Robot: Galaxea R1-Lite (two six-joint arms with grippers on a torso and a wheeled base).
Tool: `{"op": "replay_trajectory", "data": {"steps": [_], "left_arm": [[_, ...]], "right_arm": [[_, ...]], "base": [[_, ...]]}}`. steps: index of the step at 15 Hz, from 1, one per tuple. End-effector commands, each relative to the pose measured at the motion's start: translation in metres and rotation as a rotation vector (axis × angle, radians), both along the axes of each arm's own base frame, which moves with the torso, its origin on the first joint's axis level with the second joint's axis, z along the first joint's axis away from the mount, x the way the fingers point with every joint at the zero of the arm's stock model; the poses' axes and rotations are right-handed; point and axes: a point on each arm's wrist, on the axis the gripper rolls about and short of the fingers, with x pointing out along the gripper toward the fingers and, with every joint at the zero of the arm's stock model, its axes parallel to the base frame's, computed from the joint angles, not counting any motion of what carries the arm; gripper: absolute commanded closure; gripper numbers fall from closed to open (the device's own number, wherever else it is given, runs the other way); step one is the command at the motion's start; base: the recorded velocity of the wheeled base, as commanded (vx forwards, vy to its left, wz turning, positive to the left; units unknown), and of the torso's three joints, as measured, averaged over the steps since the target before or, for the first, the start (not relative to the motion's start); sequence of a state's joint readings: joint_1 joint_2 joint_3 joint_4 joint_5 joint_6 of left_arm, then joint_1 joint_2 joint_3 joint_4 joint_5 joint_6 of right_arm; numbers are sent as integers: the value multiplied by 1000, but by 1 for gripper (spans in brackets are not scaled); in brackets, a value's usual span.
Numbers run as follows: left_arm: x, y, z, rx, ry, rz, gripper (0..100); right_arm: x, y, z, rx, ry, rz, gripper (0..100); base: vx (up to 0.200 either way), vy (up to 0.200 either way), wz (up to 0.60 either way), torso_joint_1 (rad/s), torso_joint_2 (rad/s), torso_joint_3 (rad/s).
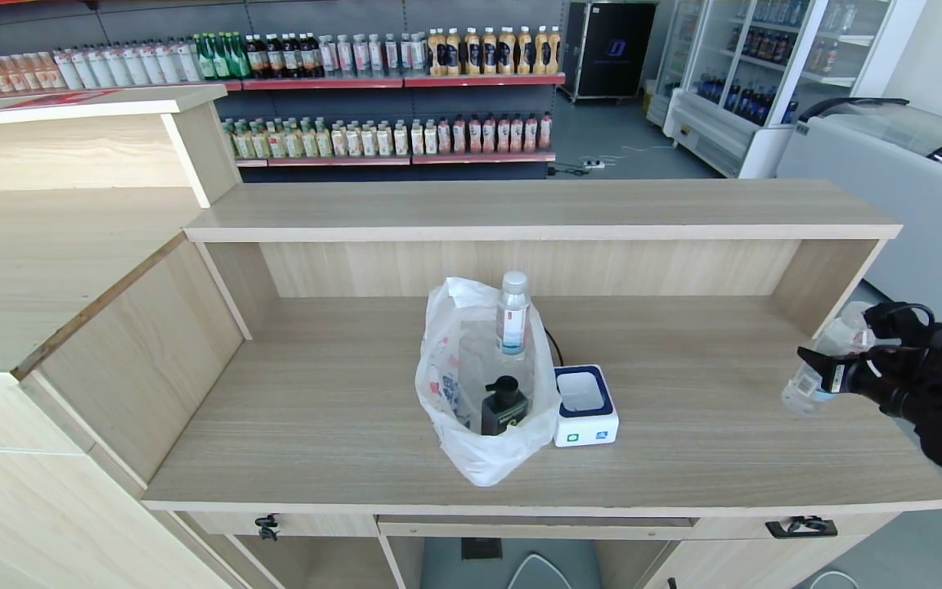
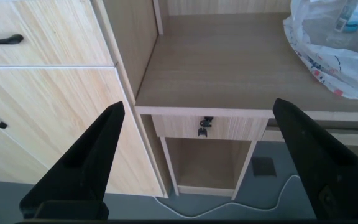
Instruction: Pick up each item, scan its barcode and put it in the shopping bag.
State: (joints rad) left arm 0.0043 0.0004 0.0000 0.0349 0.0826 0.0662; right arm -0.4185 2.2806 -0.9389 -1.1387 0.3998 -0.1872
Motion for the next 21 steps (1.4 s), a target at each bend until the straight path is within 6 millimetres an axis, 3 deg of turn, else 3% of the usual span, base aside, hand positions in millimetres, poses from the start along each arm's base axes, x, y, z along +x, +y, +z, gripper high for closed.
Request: {"op": "replay_trajectory", "data": {"steps": [1, 3, 5, 7, 8, 10, 15, 18, 21], "left_arm": [[0, 0, 0, 0, 0, 1, 0], [0, 0, 0, 0, 0, 1, 0], [0, 0, 0, 0, 0, 1, 0], [0, 0, 0, 0, 0, 1, 0], [0, 0, 0, 0, 0, 1, 0], [0, 0, 0, 0, 0, 1, 0], [0, 0, 0, 0, 0, 1, 0], [0, 0, 0, 0, 0, 1, 0], [0, 0, 0, 0, 0, 1, 0]], "right_arm": [[-29, 48, 81, 119, -66, 118, 100], [-69, 97, 144, 253, -50, 245, 100], [-115, 141, 192, 374, -49, 379, 100], [-167, 172, 218, 449, -17, 558, 100], [-189, 184, 227, 451, 5, 650, 100], [-206, 203, 237, 447, -1, 771, 100], [-262, 216, 244, 444, 62, 852, 100], [-279, 223, 253, 437, 54, 813, 100], [-287, 229, 279, 507, 24, 809, 100]], "base": [[0, 0, 0, 0, 0, 0], [0, 0, 0, 0, 0, 0], [0, 0, 0, 0, 0, 0], [0, 0, 0, 0, 0, 0], [0, 0, 0, 0, 0, 0], [0, 0, 0, 0, 0, 0], [0, 0, 0, 0, 0, 0], [0, 0, 0, 0, 0, 0], [0, 0, 0, 0, 0, 0]]}}
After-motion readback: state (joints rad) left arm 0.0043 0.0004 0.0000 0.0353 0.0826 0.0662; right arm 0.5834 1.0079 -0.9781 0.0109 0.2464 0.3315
